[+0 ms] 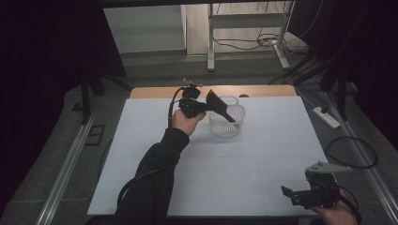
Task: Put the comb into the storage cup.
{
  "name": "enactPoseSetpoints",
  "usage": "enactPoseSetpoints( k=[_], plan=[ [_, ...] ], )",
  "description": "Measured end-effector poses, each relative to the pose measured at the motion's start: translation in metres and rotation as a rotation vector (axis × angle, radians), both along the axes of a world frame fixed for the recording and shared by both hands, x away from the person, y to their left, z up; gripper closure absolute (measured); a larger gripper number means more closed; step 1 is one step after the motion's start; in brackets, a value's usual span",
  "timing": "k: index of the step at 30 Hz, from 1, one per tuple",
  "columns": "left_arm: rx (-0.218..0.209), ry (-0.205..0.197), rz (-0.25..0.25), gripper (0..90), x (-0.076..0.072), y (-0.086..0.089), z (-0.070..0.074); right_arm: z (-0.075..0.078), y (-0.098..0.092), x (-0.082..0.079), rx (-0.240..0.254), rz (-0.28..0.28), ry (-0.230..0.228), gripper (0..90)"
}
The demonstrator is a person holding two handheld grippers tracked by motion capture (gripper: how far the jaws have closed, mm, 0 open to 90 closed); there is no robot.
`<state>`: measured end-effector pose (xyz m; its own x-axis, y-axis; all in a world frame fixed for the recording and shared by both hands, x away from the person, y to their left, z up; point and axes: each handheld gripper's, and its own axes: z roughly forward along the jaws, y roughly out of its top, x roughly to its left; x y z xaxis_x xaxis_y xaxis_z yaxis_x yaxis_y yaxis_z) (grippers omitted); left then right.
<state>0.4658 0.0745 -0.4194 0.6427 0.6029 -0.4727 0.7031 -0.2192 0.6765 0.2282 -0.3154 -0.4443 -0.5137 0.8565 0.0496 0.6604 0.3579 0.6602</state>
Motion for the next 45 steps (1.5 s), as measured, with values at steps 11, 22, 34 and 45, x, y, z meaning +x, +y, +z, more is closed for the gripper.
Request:
enactPoseSetpoints(
  k=[11,22,34,45],
  plan=[
    [-0.007,0.023,0.023,82.9,0.004,0.001,-0.01,0.0,0.0,0.0,-0.001,0.0,0.001,0.4],
    [-0.016,0.041,0.033,82.4,0.008,0.007,-0.017,0.0,0.0,0.0,-0.005,-0.004,0.006,0.8],
    [0.065,0.0,0.066,79.0,0.007,0.005,-0.022,-0.001,-0.001,0.001,-0.006,-0.006,0.016,1.0],
    [0.163,-0.06,0.097,68.6,0.005,0.001,-0.023,-0.001,0.0,0.001,-0.016,-0.004,0.019,1.1]
  ],
)
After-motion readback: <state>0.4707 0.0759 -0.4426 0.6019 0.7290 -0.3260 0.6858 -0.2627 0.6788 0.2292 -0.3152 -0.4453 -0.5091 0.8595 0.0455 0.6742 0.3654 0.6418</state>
